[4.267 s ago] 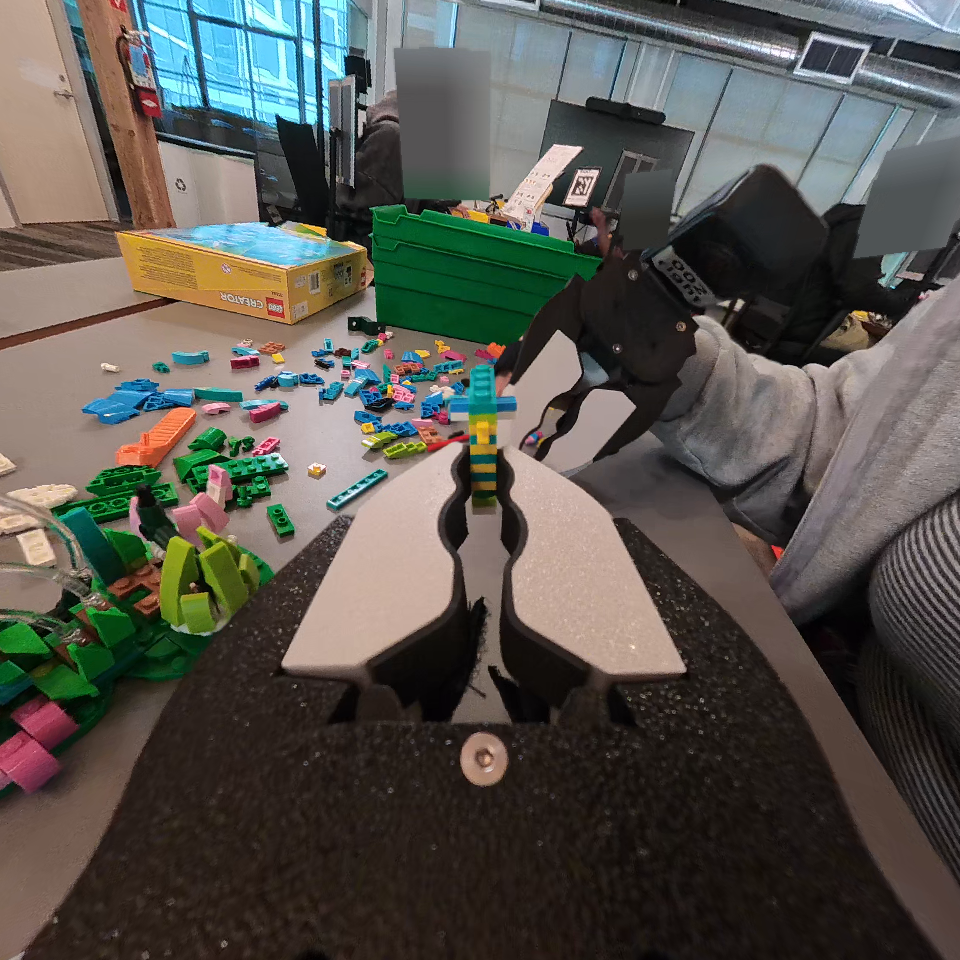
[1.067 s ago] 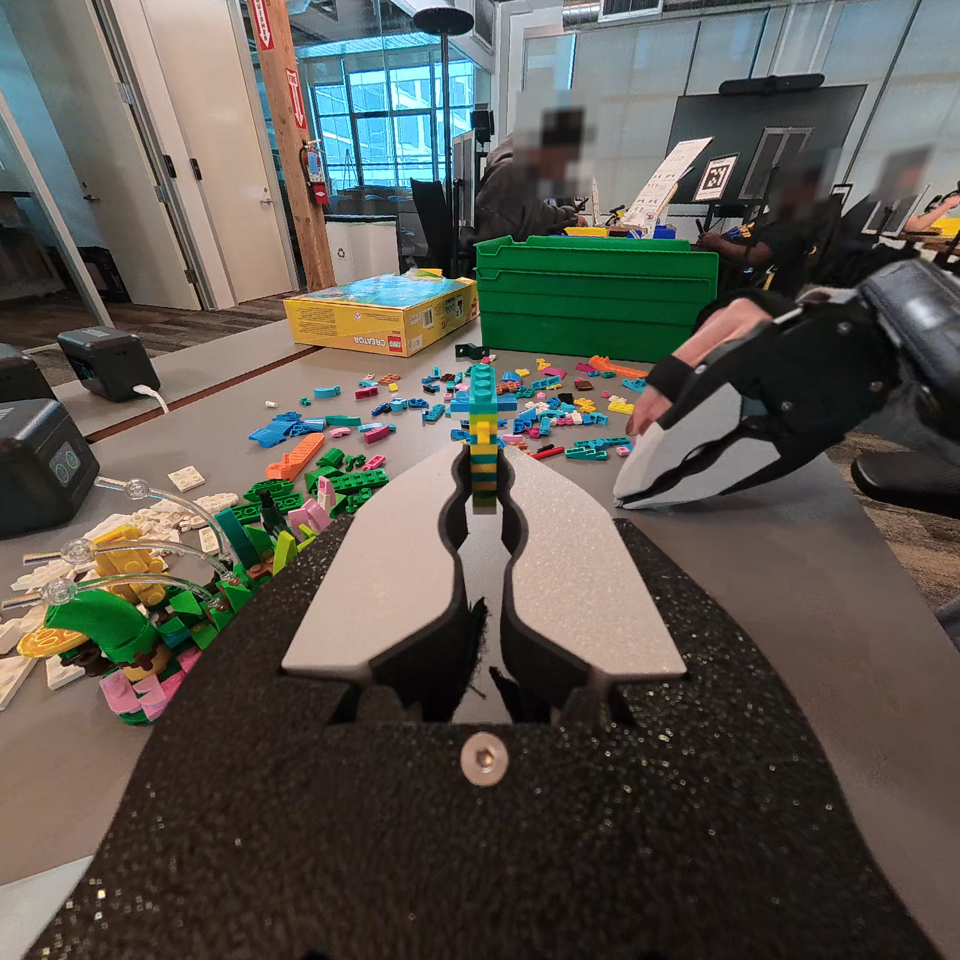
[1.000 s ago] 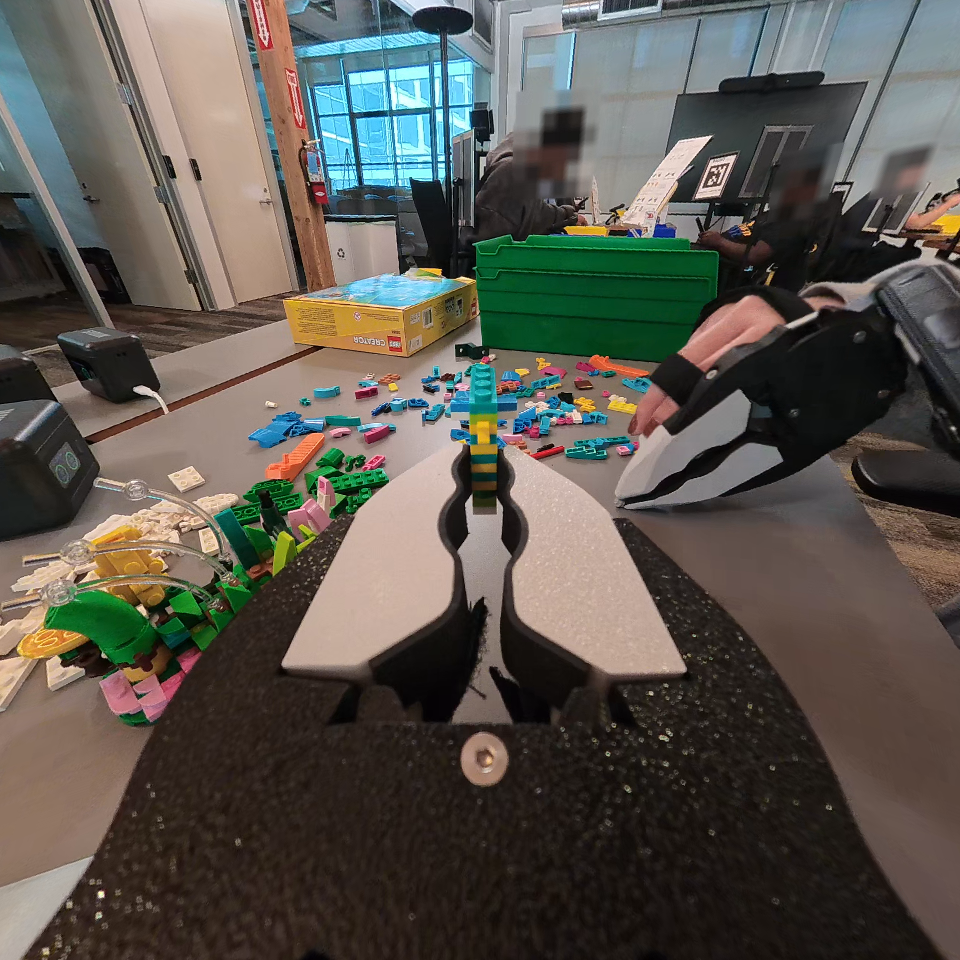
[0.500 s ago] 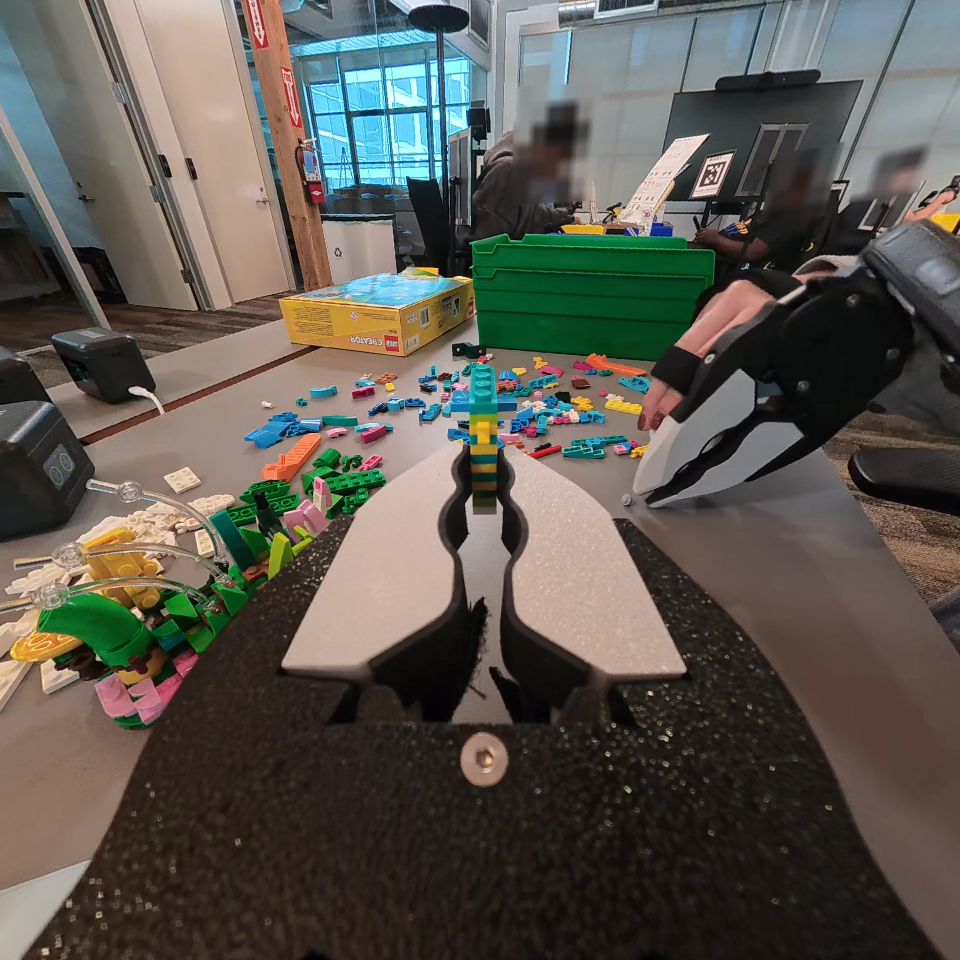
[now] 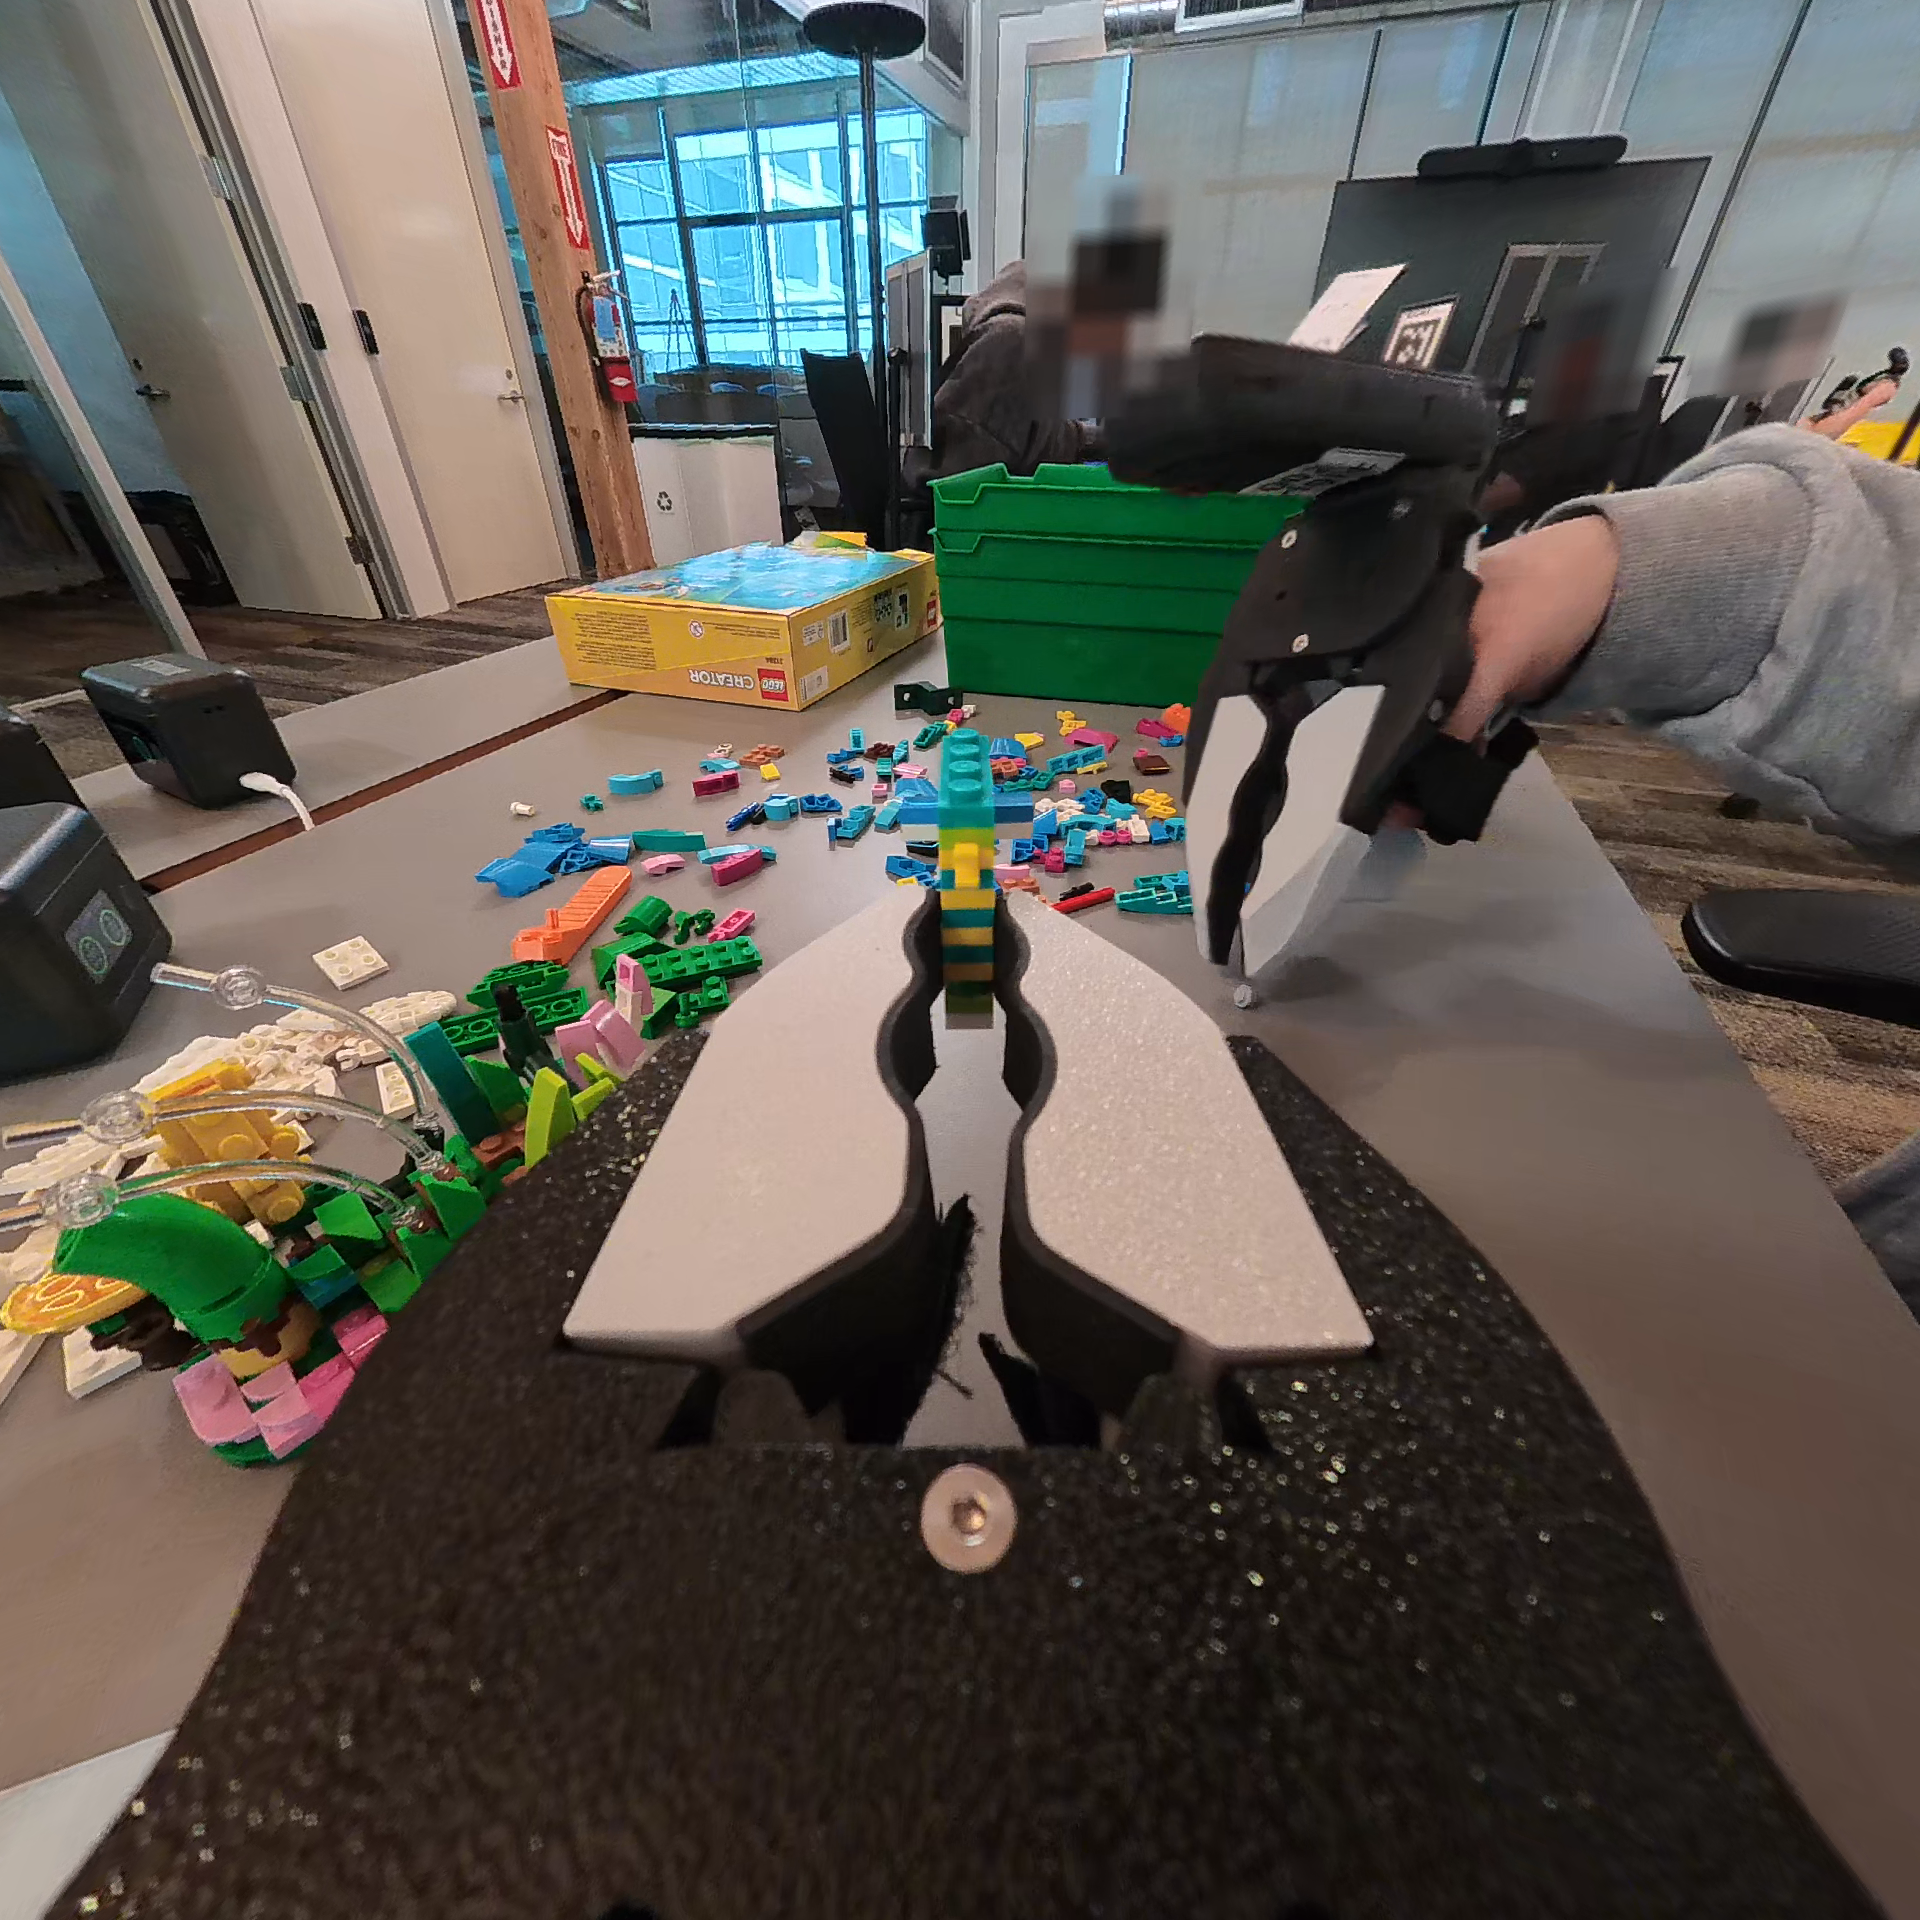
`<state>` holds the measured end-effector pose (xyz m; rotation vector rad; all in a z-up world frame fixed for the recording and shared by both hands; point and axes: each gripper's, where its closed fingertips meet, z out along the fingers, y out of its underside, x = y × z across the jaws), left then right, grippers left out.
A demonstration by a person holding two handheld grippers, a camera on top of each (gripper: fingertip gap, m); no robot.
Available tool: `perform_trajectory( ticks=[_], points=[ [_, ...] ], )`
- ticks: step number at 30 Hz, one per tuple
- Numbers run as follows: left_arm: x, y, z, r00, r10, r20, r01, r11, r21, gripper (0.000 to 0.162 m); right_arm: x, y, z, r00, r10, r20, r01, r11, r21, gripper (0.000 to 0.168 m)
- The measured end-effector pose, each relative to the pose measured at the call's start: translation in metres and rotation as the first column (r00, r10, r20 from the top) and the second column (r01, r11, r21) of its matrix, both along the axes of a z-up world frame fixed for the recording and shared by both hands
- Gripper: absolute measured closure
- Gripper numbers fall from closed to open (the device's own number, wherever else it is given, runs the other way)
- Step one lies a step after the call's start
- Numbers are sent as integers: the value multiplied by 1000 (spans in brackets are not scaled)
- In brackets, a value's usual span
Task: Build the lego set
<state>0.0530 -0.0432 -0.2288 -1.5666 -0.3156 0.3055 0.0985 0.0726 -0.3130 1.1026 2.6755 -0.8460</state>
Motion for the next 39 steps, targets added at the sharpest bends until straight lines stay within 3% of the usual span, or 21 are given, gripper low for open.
perform_trajectory(
  ticks=[10,17,21,25,30,34,39],
  points=[
    [0,0,0,1000,-3,4,3,1000,0,154,2,1,-9,998,18,59,-21,999,41,155],
    [0,1,0,1000,-5,3,5,1000,-2,154,3,4,-10,998,24,55,-26,999,35,163],
    [1,1,-1,1000,-11,5,11,1000,-3,154,1,-5,4,997,-15,78,26,989,-144,163],
    [3,2,-1,1000,-20,8,20,1000,-3,154,-3,-17,27,991,-37,125,81,927,-365,164],
    [4,4,-1,999,-32,11,32,999,-4,154,-7,-29,47,989,-21,146,95,846,-524,164],
    [7,5,0,999,-42,20,42,999,6,154,-15,-36,59,999,-21,36,38,826,-562,164],
    [17,11,2,995,-86,58,84,996,38,154,-30,-50,86,959,-36,-282,-137,810,-570,164]
  ],
)
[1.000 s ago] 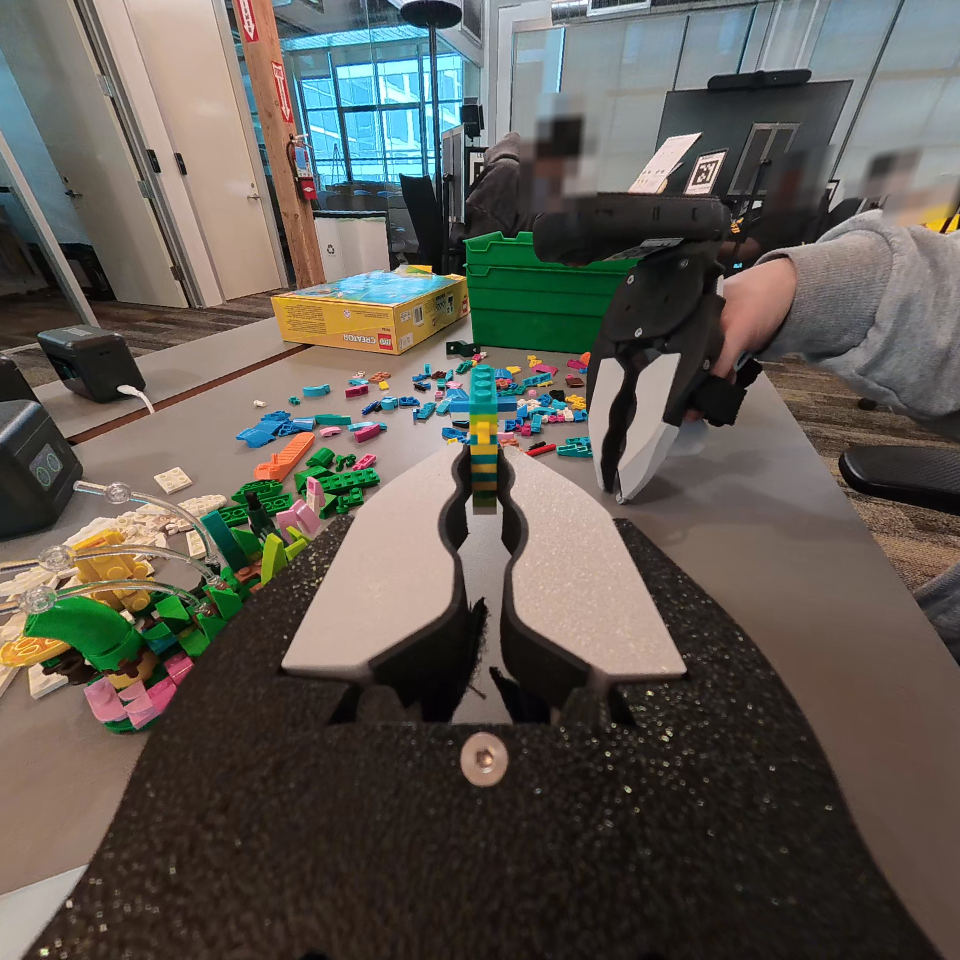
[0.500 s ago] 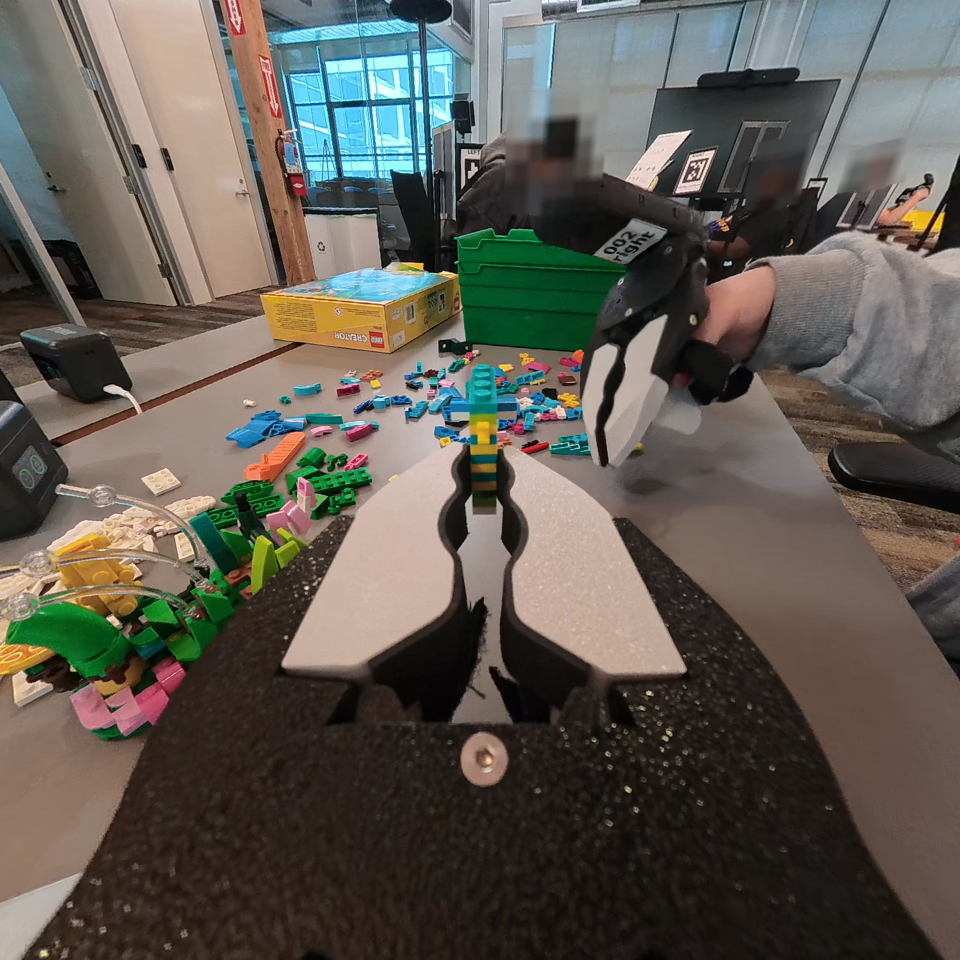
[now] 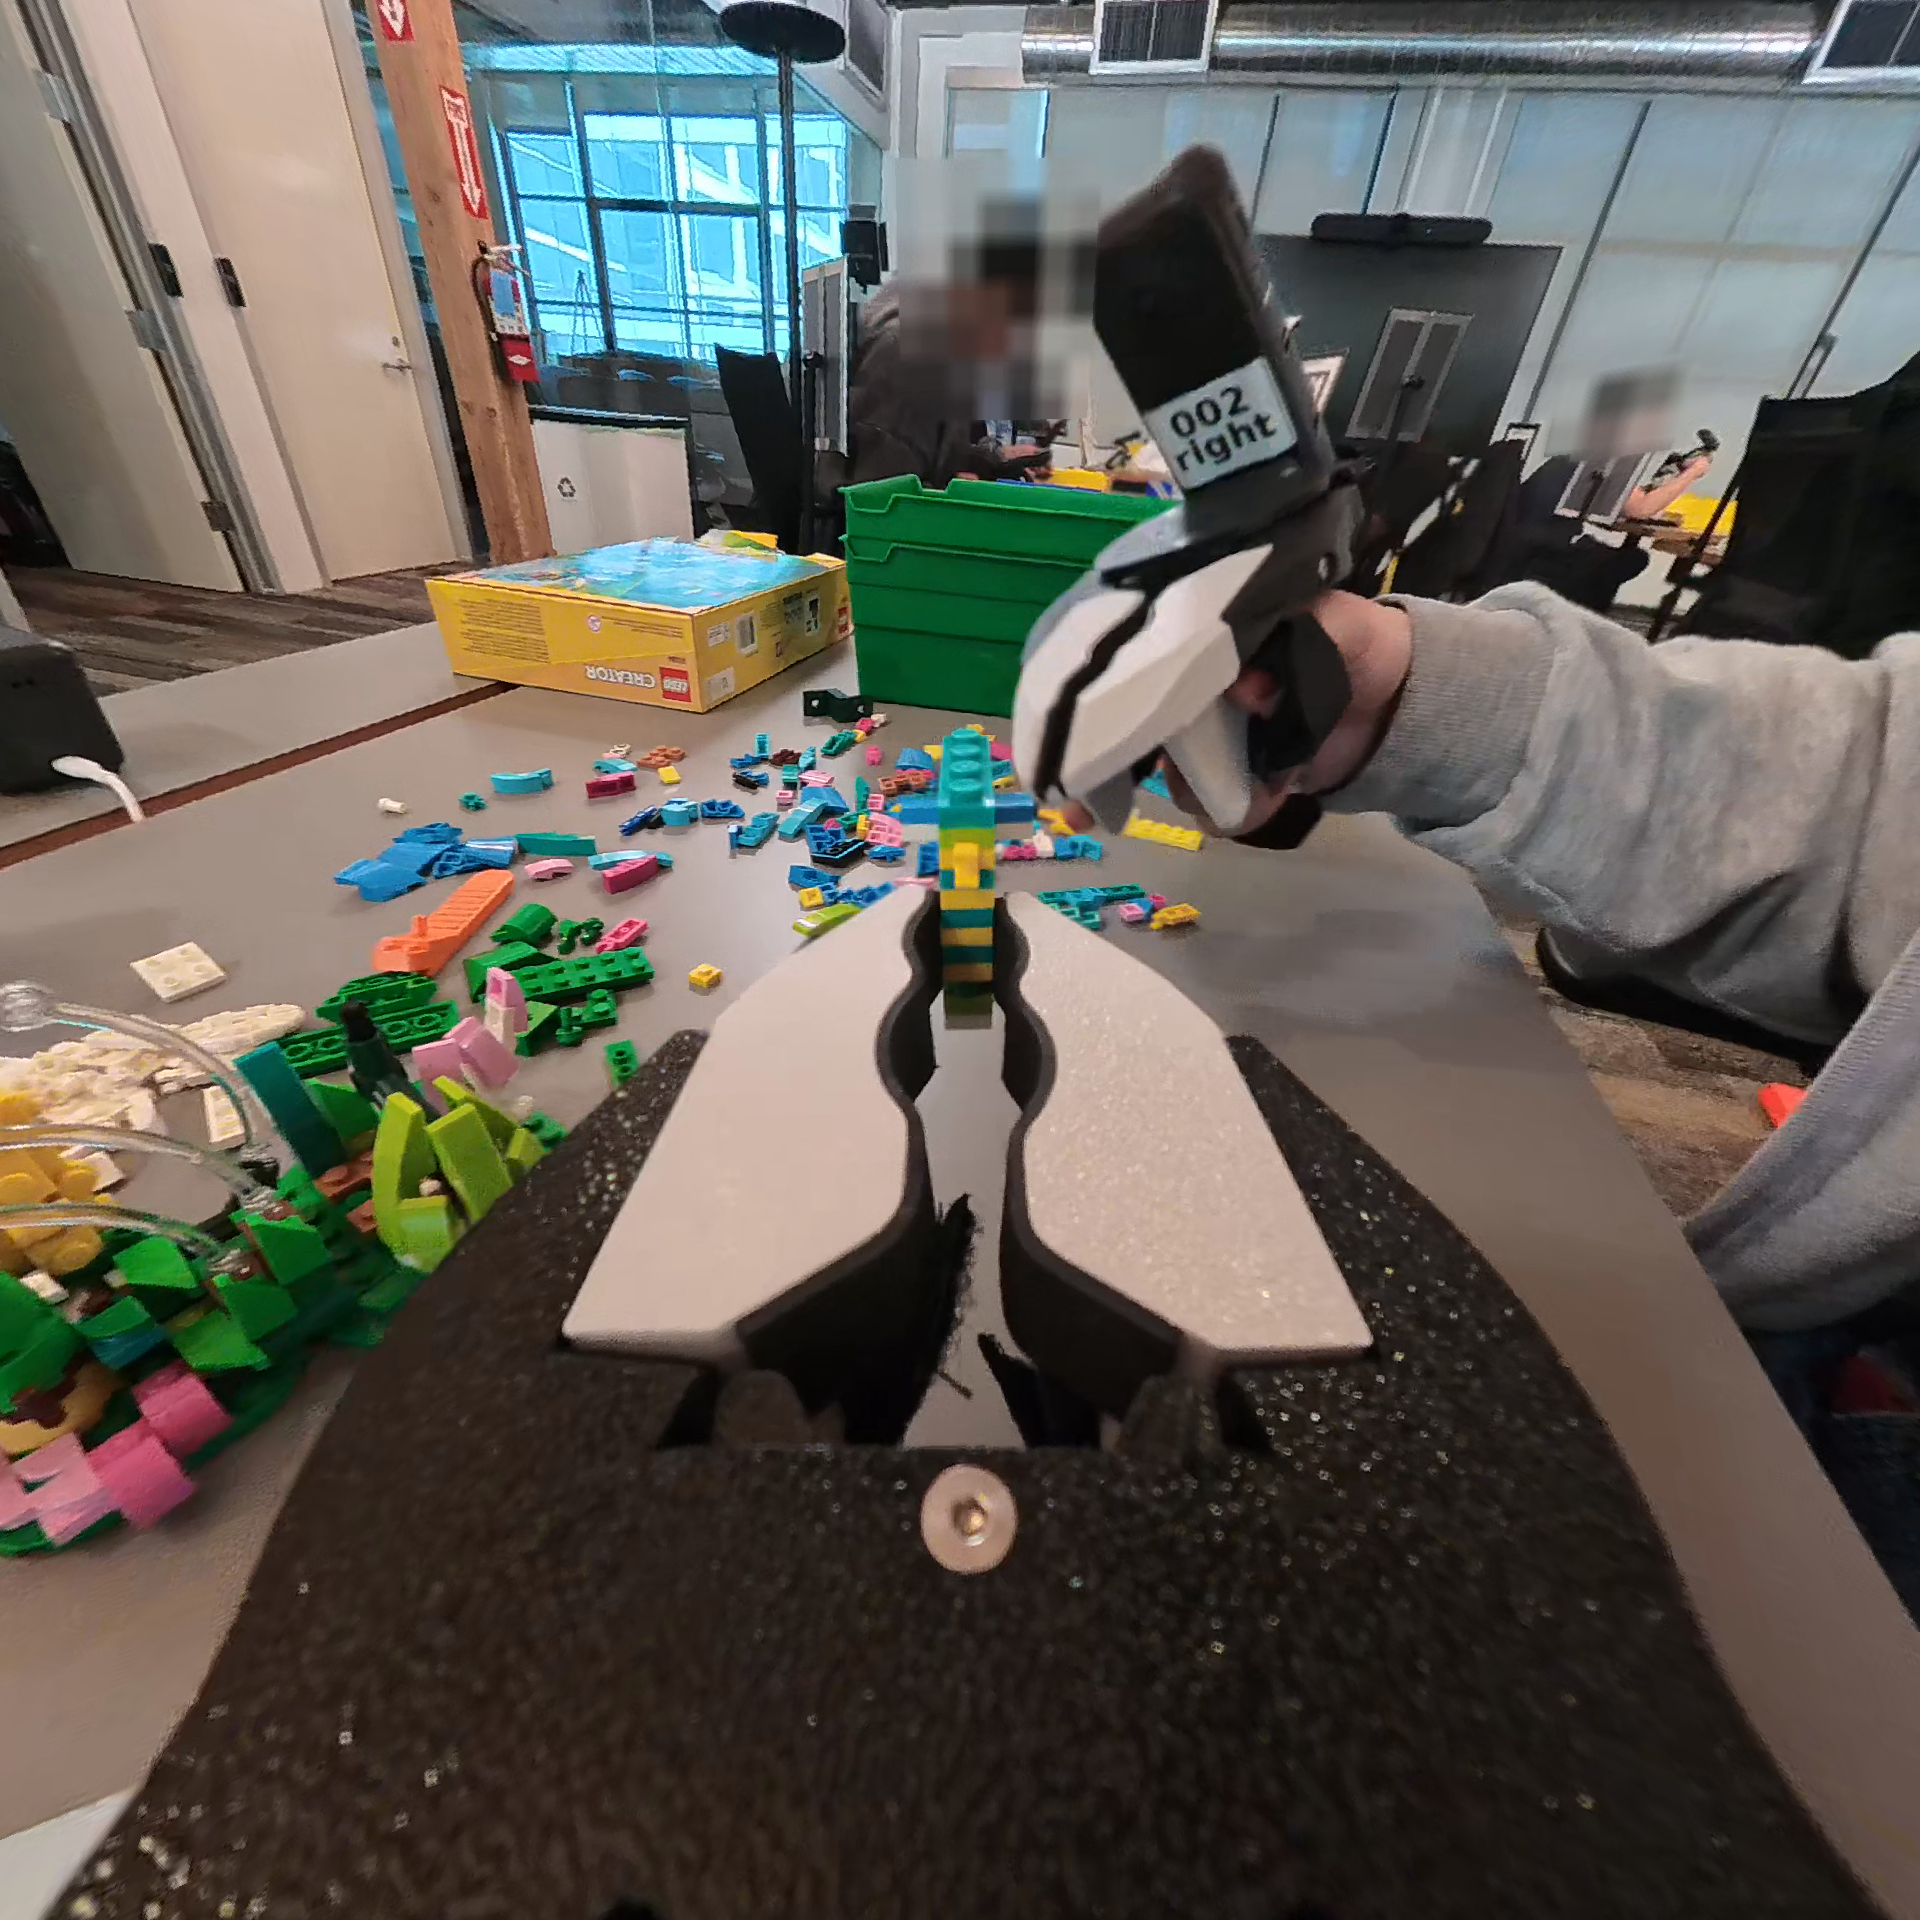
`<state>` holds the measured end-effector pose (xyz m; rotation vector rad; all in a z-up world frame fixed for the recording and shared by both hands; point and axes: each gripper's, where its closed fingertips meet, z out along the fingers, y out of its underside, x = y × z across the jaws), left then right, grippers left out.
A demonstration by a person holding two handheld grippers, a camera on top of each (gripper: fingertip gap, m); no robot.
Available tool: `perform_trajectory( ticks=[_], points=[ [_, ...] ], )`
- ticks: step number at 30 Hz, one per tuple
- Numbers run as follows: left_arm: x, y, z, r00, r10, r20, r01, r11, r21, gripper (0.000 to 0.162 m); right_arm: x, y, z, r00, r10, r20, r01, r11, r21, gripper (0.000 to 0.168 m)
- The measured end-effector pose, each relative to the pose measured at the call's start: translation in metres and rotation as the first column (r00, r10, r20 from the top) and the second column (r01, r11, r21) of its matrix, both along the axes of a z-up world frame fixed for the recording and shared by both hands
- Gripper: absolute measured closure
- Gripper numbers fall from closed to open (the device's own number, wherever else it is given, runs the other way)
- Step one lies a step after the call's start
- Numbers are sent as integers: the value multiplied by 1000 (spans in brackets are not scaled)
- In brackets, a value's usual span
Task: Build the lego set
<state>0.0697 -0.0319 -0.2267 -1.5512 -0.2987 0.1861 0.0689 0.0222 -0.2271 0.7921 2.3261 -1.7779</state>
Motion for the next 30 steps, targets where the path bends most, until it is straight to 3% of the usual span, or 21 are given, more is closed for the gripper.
perform_trajectory(
  ticks=[7,12,30],
  points=[
    [1,0,1,999,-18,30,17,1000,26,154,-11,-23,46,969,-11,-246,-17,993,-115,164],
    [-1,-2,2,999,-13,42,12,999,38,154,-14,-40,68,939,-8,-343,-51,985,-162,164],
    [-3,-5,5,991,-75,110,65,993,98,154,-10,-65,65,923,43,-382,-97,988,-123,164]
  ],
)
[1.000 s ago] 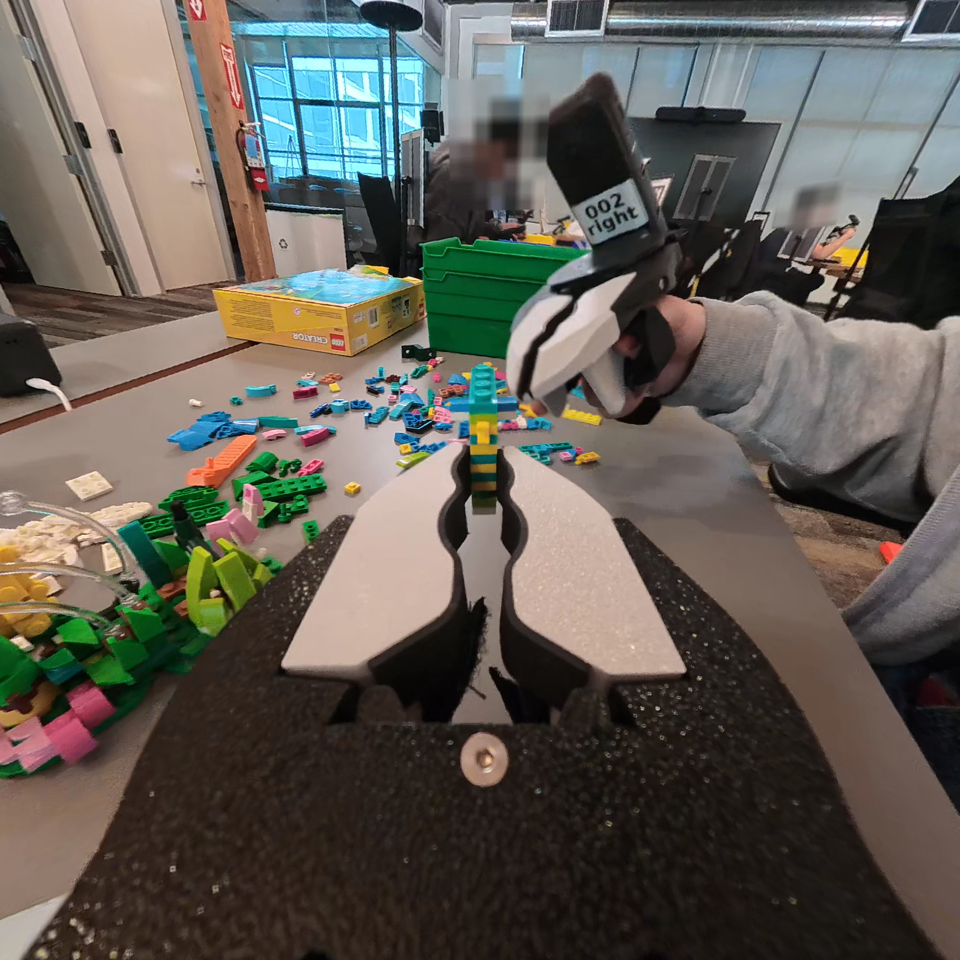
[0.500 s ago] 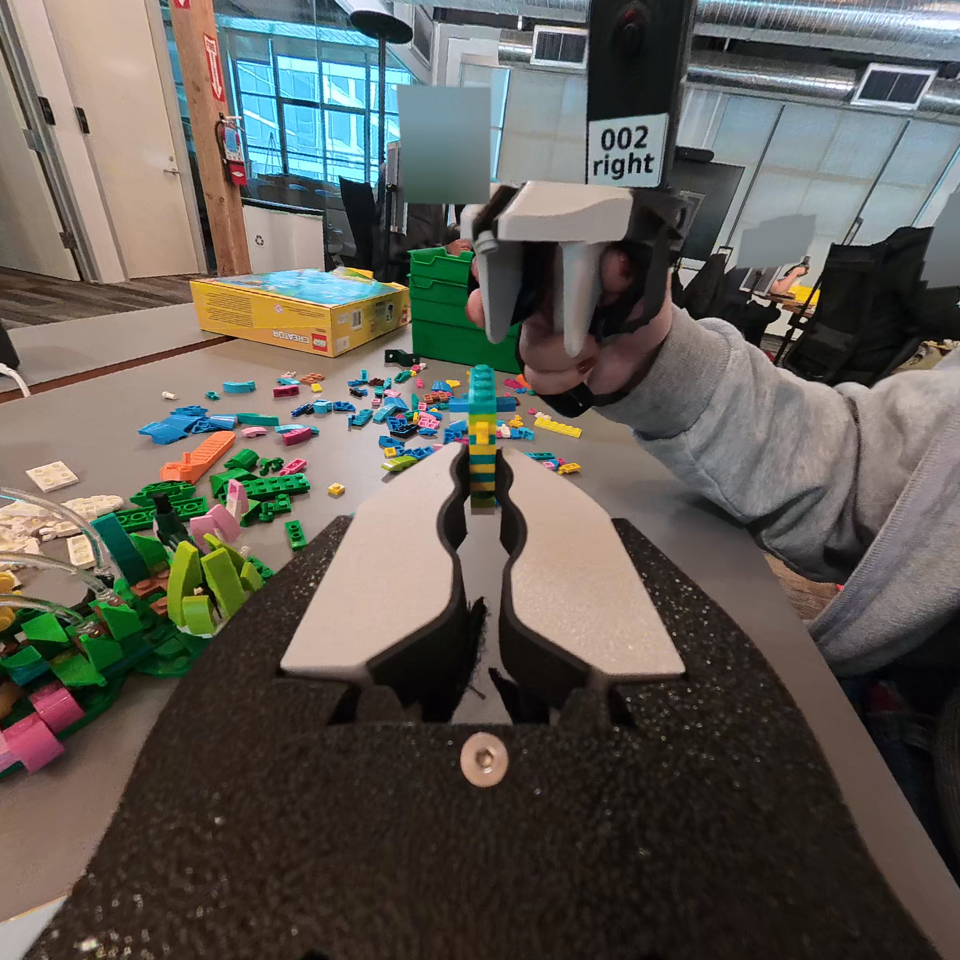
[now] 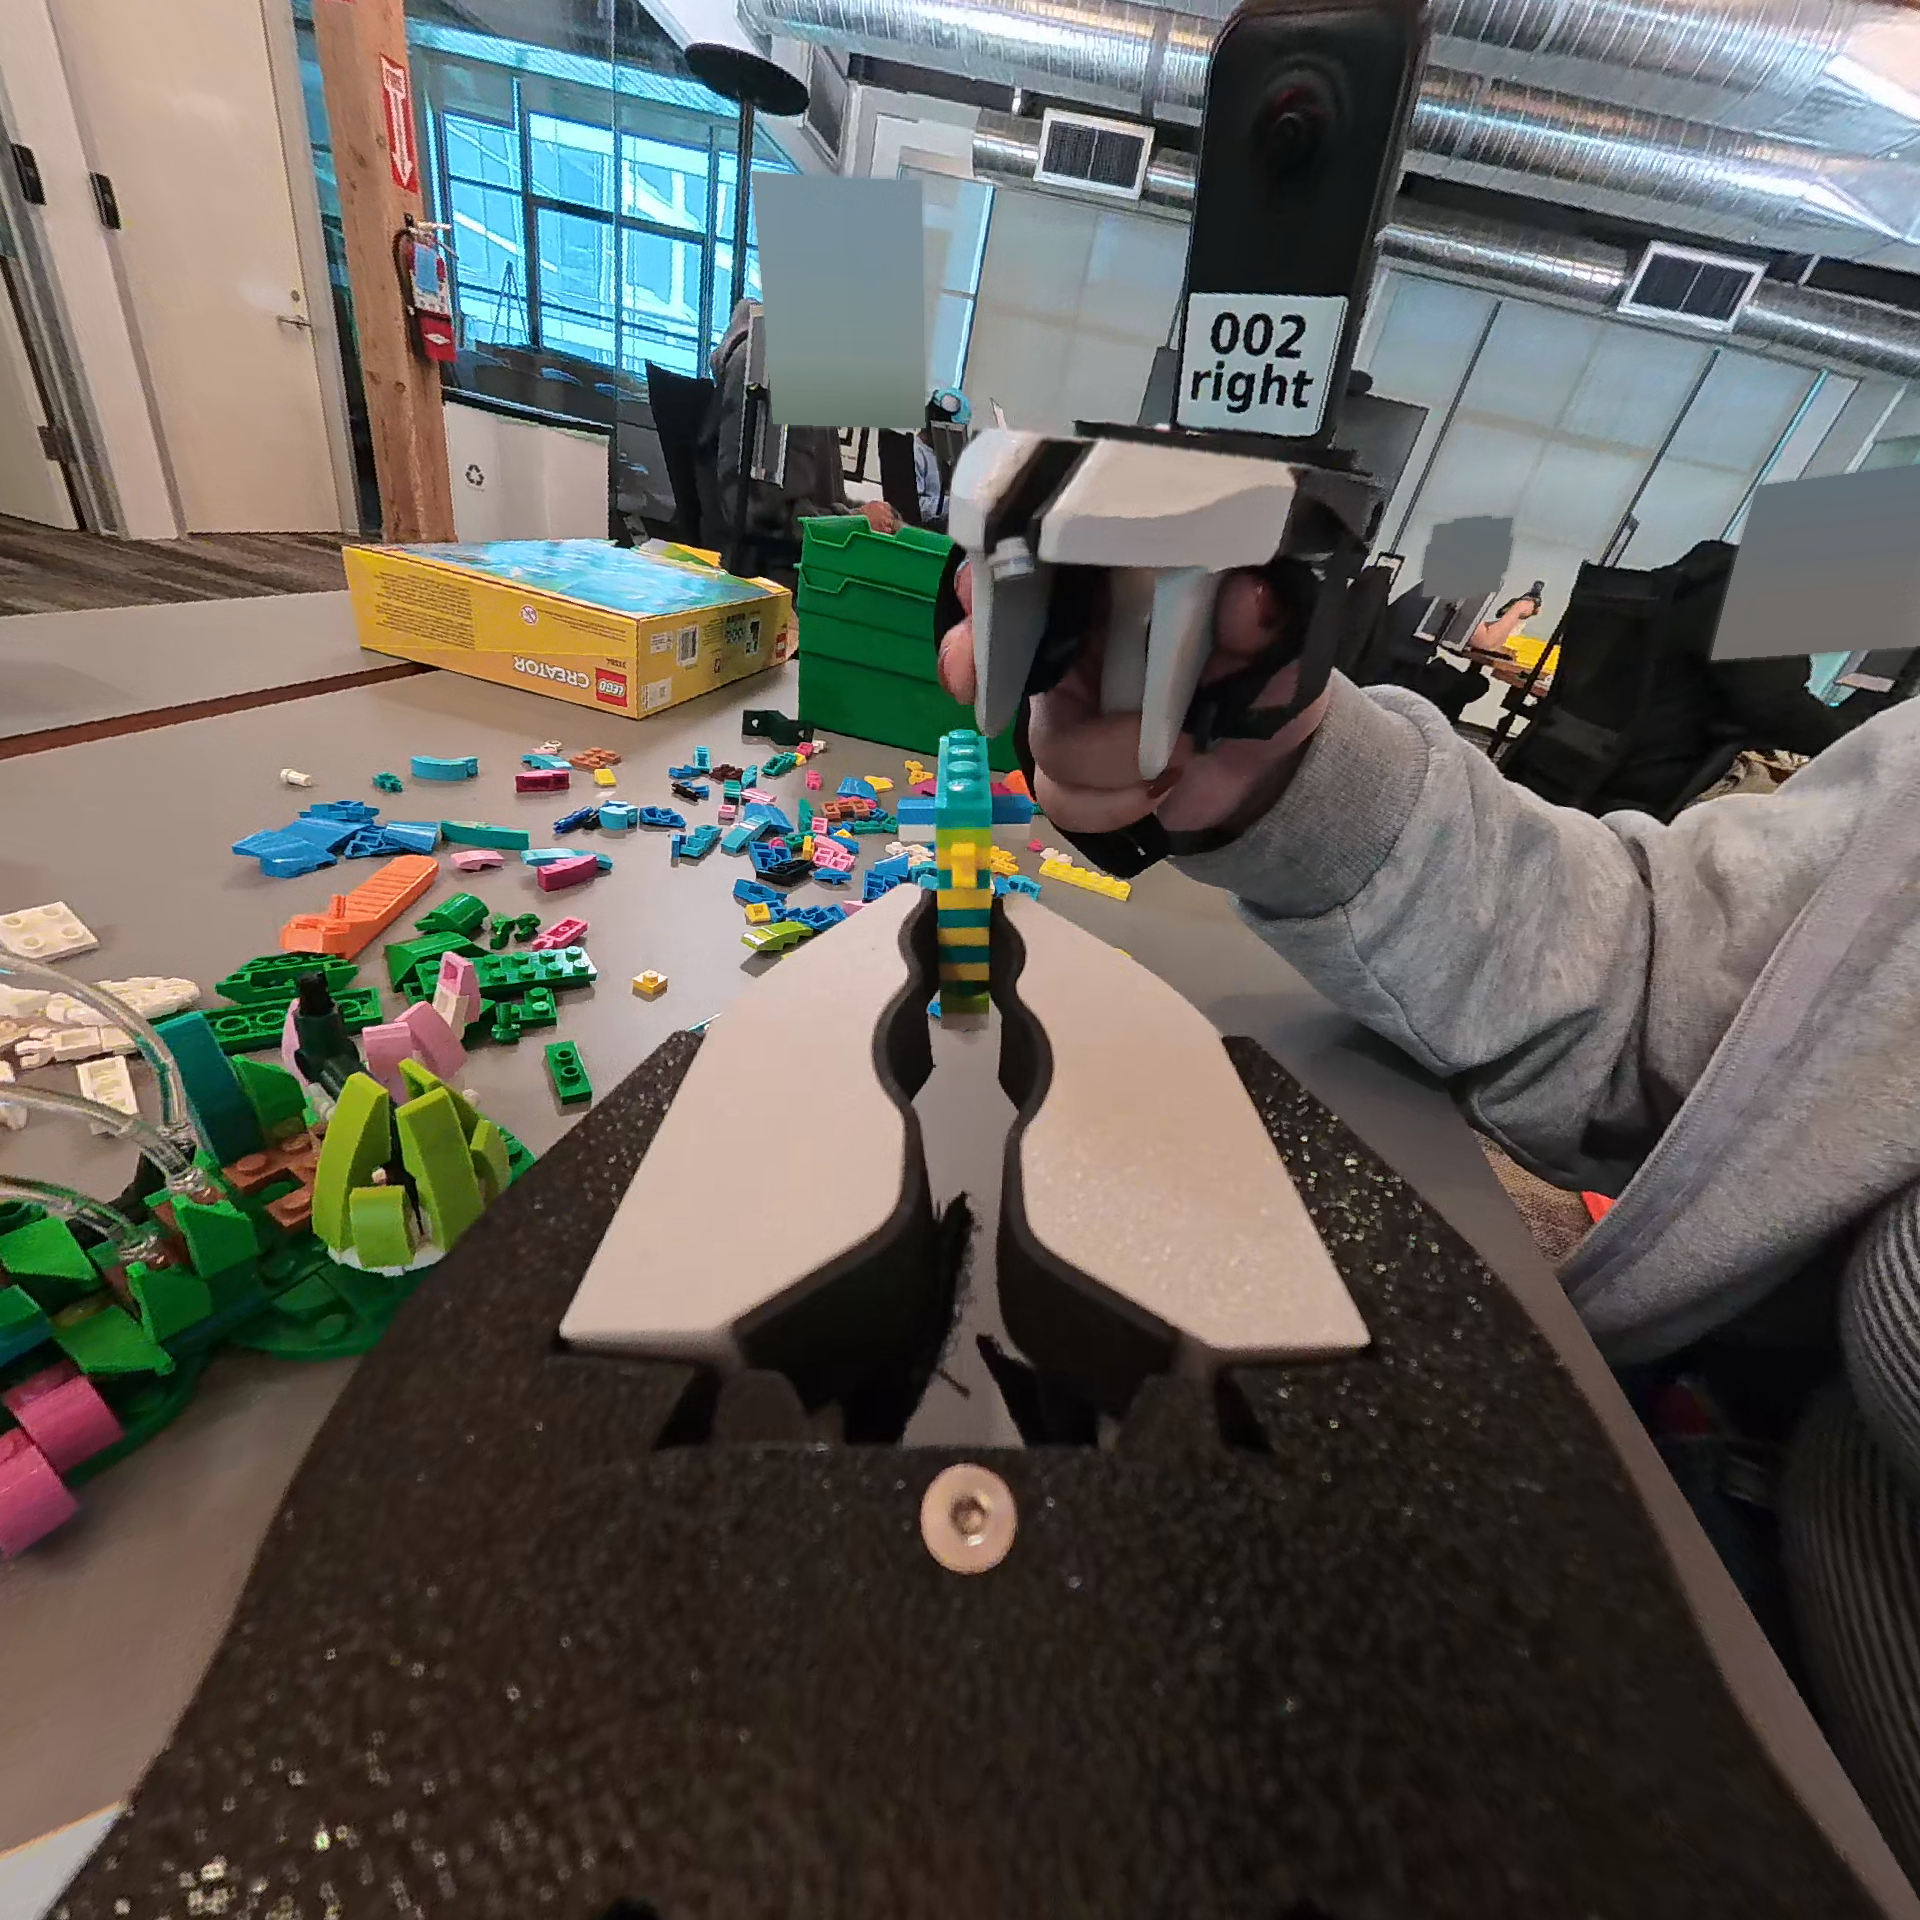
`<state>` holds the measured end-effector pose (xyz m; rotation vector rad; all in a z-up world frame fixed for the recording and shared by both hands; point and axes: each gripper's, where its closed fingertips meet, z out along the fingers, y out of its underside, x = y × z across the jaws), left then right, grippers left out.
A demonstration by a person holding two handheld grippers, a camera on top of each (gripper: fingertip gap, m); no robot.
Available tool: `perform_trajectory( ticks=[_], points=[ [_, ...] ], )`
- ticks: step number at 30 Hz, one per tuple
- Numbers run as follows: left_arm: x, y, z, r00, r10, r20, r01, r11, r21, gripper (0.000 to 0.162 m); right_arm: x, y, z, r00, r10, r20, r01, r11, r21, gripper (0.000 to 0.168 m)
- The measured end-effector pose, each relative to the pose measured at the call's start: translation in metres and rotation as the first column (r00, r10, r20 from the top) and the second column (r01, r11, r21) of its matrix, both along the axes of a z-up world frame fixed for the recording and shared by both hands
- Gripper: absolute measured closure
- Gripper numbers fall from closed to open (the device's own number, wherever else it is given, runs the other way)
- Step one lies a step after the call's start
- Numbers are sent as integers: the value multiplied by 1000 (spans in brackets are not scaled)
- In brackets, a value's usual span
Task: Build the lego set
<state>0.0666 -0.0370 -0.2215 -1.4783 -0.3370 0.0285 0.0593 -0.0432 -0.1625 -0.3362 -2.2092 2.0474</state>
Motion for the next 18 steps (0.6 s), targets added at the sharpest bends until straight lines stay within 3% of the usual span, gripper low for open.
perform_trajectory(
  ticks=[18],
  points=[
    [3,2,-1,1000,-27,-2,27,1000,-8,154,1,-6,-9,997,42,57,-43,999,7,164]
  ],
)
